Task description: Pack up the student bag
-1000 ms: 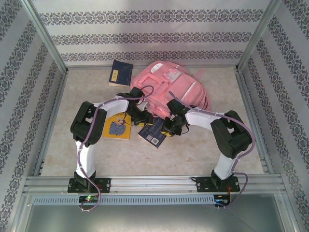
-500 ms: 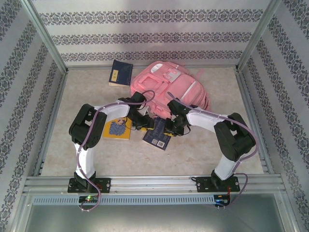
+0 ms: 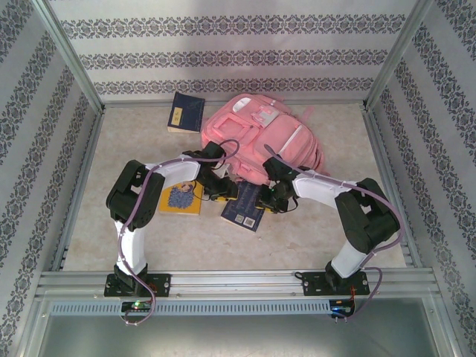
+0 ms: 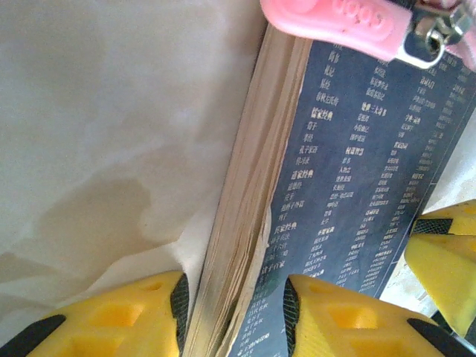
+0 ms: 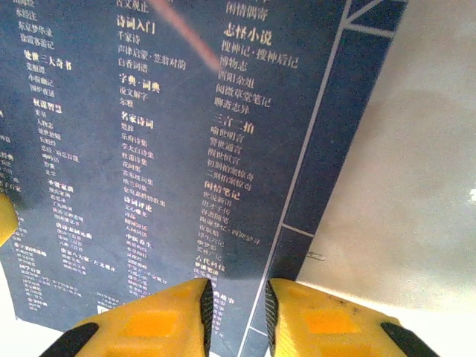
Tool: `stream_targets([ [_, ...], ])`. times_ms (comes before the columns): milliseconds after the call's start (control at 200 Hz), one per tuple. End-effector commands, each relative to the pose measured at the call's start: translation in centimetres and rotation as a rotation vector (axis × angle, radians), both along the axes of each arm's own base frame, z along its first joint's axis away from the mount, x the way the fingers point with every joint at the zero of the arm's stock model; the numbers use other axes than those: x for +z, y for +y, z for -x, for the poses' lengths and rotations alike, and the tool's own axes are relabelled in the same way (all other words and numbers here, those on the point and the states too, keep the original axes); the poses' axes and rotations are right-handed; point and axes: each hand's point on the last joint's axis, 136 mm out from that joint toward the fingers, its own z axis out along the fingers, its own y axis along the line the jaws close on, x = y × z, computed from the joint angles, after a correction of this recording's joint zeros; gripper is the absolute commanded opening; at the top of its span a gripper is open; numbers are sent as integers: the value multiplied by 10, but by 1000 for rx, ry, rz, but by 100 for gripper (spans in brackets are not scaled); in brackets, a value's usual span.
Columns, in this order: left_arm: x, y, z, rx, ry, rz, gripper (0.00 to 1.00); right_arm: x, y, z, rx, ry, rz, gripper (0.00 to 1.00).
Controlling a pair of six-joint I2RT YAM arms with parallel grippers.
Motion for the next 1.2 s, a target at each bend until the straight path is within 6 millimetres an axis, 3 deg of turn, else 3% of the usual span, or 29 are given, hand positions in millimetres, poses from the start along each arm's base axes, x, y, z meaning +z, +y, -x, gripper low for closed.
stream_targets([
  [0,-9,1,23,-46,53,-16,40,-14,-16,8,-60,51,48,30],
  [375,-16,3,24,-49,65,-32,39,-12,-34,14,-92,39,68,33],
  [605,-17,0,23,-52,71,-21,39,-19,-26,13,-92,65,34,33],
  [700,-18,-1,22,-51,72,-18,39,-16,-25,11,-88,55,30,33],
  [989,-18,-5,23,-61,77,-12,40,21,-22,6,-60,-41,-19,31],
  [1194,-17,-6,23,-67,80,-11,40,13,-38,12,-93,-18,-2,31],
])
